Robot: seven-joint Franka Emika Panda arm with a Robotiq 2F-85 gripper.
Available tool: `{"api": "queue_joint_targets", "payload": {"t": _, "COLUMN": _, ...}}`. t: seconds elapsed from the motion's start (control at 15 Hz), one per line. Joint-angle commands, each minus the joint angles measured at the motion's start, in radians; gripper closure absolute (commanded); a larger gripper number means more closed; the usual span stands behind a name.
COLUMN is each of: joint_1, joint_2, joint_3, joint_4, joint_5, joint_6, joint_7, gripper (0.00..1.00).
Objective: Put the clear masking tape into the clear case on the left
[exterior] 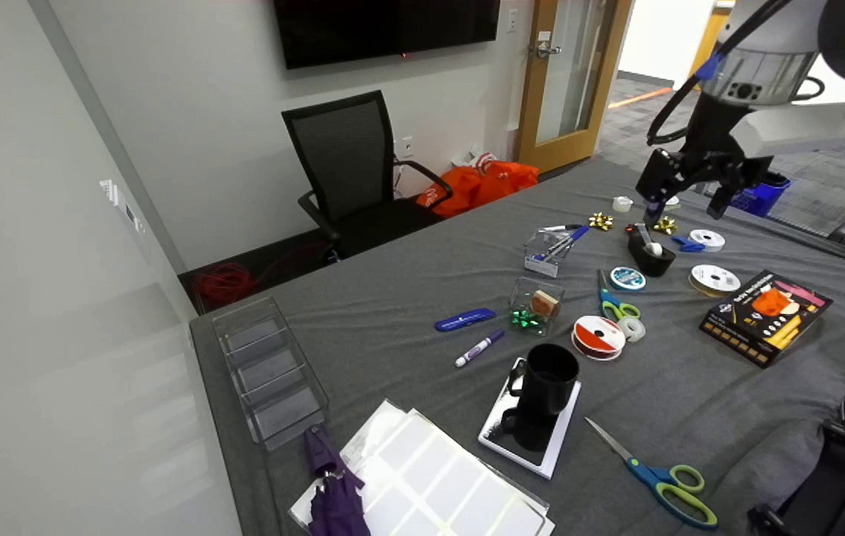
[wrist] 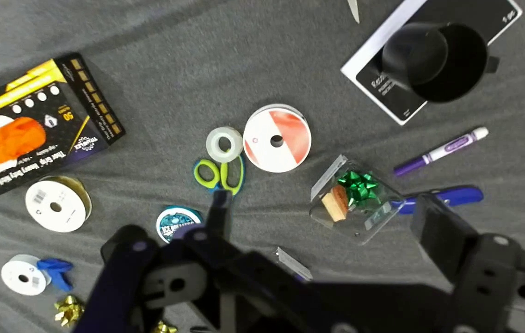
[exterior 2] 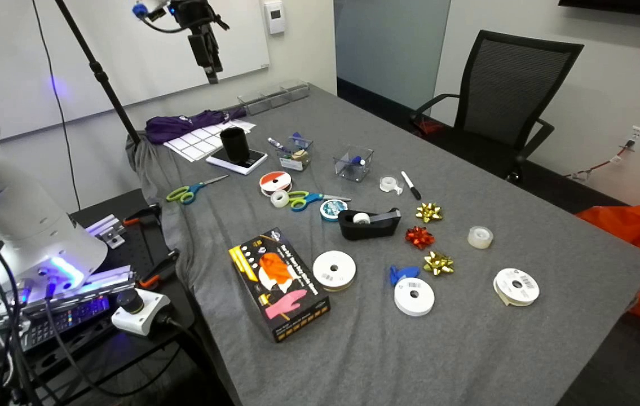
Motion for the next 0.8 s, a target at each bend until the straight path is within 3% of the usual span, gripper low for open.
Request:
{"api": "queue_joint_targets", "payload": {"t": 0.0, "joint_1": -0.057, "joint_2": -0.023, "joint_3": -0.058, "joint_4": -0.187, "joint_5": 0.044, "joint_6": 0.244, "joint_7": -0.005, "gripper": 0.0}}
{"api": "queue_joint_targets", "payload": {"t": 0.27, "joint_1": -0.095, "joint_2": 0.033, "joint_3": -0.103, "joint_4": -0.312, "joint_5": 0.137, "joint_6": 0.451, "joint_7": 0.014, "gripper": 0.0}}
{"api": "queue_joint_targets", "payload": {"t": 0.4, "joint_1": -0.089, "joint_2": 0.078, "joint_3": -0.125, "joint_4": -0.338, "joint_5": 0.249, "joint_6": 0.541, "joint_7": 0.007, "gripper": 0.0}}
{"api": "queue_joint_targets", "payload": {"t": 0.6, "joint_1": -0.075, "joint_2": 0.174, "joint_3": -0.131, "joint_4": -0.336, "joint_5": 0.398, "joint_6": 0.696, "joint_7": 0.015, "gripper": 0.0}}
{"api": "queue_joint_targets", "payload": {"t": 0.73, "joint_1": -0.086, "joint_2": 0.254, "joint_3": -0.113, "joint_4": -0.313, "joint_5": 0.396, "joint_6": 0.767, "joint_7": 0.08, "gripper": 0.0}}
